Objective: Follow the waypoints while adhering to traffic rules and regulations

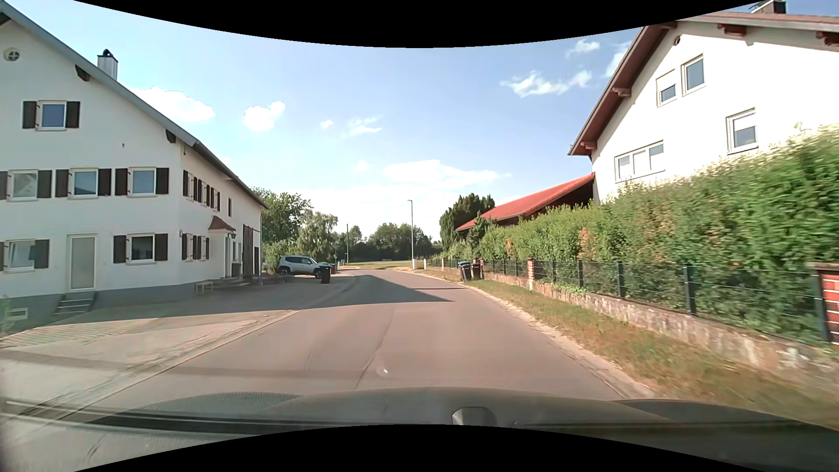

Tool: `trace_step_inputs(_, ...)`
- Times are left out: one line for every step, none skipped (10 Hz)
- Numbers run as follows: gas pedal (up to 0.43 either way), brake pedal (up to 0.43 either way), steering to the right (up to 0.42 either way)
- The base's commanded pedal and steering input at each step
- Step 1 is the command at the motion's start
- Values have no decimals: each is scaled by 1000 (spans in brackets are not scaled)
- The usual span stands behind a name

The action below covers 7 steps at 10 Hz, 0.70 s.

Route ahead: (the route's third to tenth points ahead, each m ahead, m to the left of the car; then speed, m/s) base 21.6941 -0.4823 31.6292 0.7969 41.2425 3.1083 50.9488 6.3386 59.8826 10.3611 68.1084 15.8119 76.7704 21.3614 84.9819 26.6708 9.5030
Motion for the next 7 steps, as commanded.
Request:
trace_step_inputs(67,6,-15)
trace_step_inputs(39,6,-16)
trace_step_inputs(39,6,-17)
trace_step_inputs(39,6,-16)
trace_step_inputs(39,6,-18)
trace_step_inputs(39,6,-21)
trace_step_inputs(39,6,-21)
